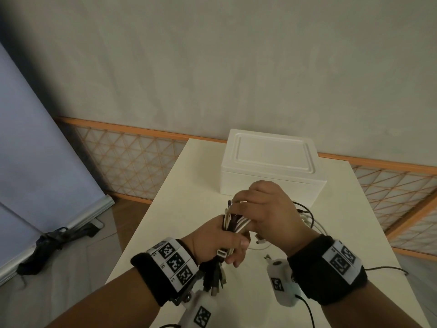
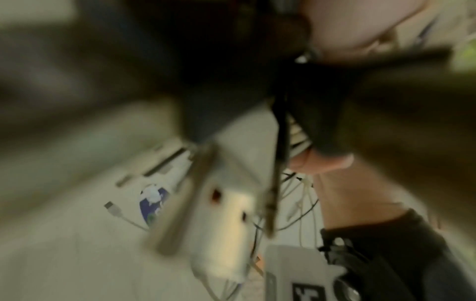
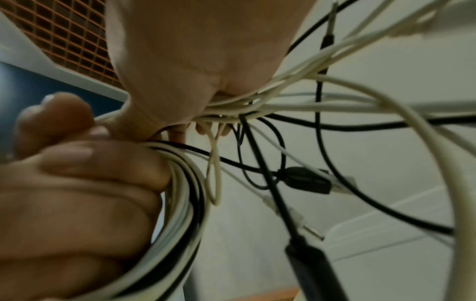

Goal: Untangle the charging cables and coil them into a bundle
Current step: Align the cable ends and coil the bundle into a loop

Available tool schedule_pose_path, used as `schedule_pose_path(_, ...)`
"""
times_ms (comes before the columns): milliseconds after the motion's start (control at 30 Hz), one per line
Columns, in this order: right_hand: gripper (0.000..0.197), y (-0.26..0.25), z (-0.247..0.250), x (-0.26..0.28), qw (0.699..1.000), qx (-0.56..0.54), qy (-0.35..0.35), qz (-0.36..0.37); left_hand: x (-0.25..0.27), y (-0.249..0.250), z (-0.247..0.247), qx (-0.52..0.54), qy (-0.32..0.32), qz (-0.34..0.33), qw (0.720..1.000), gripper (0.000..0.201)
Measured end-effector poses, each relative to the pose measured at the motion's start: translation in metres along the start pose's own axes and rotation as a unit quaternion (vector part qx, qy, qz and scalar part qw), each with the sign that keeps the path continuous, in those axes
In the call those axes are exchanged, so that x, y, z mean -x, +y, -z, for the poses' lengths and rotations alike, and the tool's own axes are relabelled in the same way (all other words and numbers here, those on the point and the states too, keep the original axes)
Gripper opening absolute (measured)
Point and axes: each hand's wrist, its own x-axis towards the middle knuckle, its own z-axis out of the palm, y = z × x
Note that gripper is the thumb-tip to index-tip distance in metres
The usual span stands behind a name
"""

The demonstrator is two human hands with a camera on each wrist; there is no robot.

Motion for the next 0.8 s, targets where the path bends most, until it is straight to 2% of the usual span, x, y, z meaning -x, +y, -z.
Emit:
schedule_pose_path(100, 0.025, 0.007, -0.007, -0.001, 0.987, -0.143, -0.042, -0.068, 0.000, -0.009, -0.001, 0.045, 0.008, 0.025, 0.999, 0.023)
schedule_pose_path(200, 0.029, 0.005, -0.006, -0.006, 0.924, -0.297, -0.106, -0.215, -0.002, -0.018, -0.005, 0.122, -0.041, 0.020, 0.992, 0.022)
schedule_pose_path(233, 0.029, 0.005, -0.006, -0.008, 0.905, -0.327, -0.128, -0.241, -0.003, -0.020, -0.008, 0.153, -0.068, 0.010, 0.986, 0.023)
schedule_pose_path(300, 0.028, 0.005, -0.004, -0.013, 0.884, -0.364, -0.140, -0.259, -0.005, -0.019, -0.010, 0.173, -0.107, 0.001, 0.979, 0.024)
schedule_pose_path(367, 0.031, 0.006, -0.009, -0.013, 0.879, -0.383, -0.112, -0.260, -0.007, -0.015, -0.007, 0.148, -0.110, -0.003, 0.983, 0.021)
schedule_pose_path(433, 0.038, 0.010, -0.019, -0.005, 0.881, -0.390, -0.084, -0.256, -0.006, -0.013, 0.001, 0.113, -0.083, -0.003, 0.990, 0.009)
schedule_pose_path(500, 0.047, 0.017, -0.027, 0.012, 0.872, -0.388, -0.074, -0.290, -0.004, -0.013, 0.013, 0.094, -0.057, 0.003, 0.994, 0.012)
schedule_pose_path(633, 0.041, 0.034, -0.034, 0.056, 0.888, -0.208, -0.161, -0.377, 0.001, -0.020, 0.040, 0.022, -0.018, 0.020, 0.999, 0.009)
schedule_pose_path(733, 0.049, 0.038, -0.037, 0.086, 0.889, -0.128, -0.251, -0.361, 0.008, -0.032, 0.051, -0.007, 0.048, 0.054, 0.997, 0.016)
schedule_pose_path(800, 0.032, 0.043, -0.035, 0.104, 0.867, -0.153, -0.220, -0.420, 0.010, -0.039, 0.062, 0.039, 0.077, 0.057, 0.995, 0.022)
